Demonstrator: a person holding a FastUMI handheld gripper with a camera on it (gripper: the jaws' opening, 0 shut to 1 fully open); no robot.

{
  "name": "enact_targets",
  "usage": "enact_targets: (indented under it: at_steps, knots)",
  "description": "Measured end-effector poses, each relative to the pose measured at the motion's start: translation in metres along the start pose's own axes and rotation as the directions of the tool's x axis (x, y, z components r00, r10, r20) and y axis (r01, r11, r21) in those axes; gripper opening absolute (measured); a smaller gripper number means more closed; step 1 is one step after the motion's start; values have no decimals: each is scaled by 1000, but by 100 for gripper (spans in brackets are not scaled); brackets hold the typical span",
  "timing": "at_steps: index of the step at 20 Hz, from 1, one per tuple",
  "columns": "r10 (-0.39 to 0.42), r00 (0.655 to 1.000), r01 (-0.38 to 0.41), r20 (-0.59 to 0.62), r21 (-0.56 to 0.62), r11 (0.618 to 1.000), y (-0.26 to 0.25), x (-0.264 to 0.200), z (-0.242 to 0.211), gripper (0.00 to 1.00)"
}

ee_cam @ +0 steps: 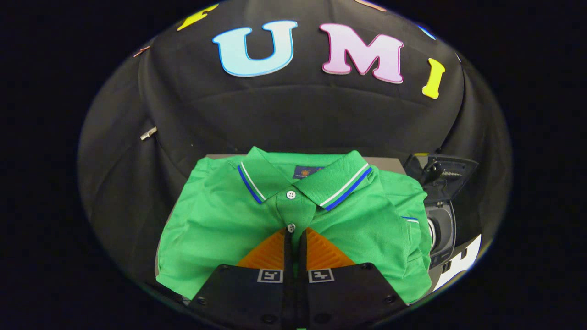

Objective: Put the clothes into the washing machine and then close the washing machine lid.

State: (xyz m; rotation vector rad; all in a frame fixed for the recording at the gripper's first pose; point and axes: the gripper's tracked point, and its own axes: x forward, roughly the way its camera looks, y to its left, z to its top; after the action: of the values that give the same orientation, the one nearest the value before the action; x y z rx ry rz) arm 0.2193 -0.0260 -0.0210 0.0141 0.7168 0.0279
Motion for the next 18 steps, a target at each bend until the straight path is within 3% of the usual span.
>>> enact_targets:
  at_steps: [5, 11, 18]
  knots:
    - [-22, 989, 33, 144, -73, 997, 7, -26, 27, 5]
    - [-19, 949, 58, 314, -116, 992, 16, -76, 52, 6]
    - [-42, 900, 110, 433, -134, 985, 7, -119, 75, 5]
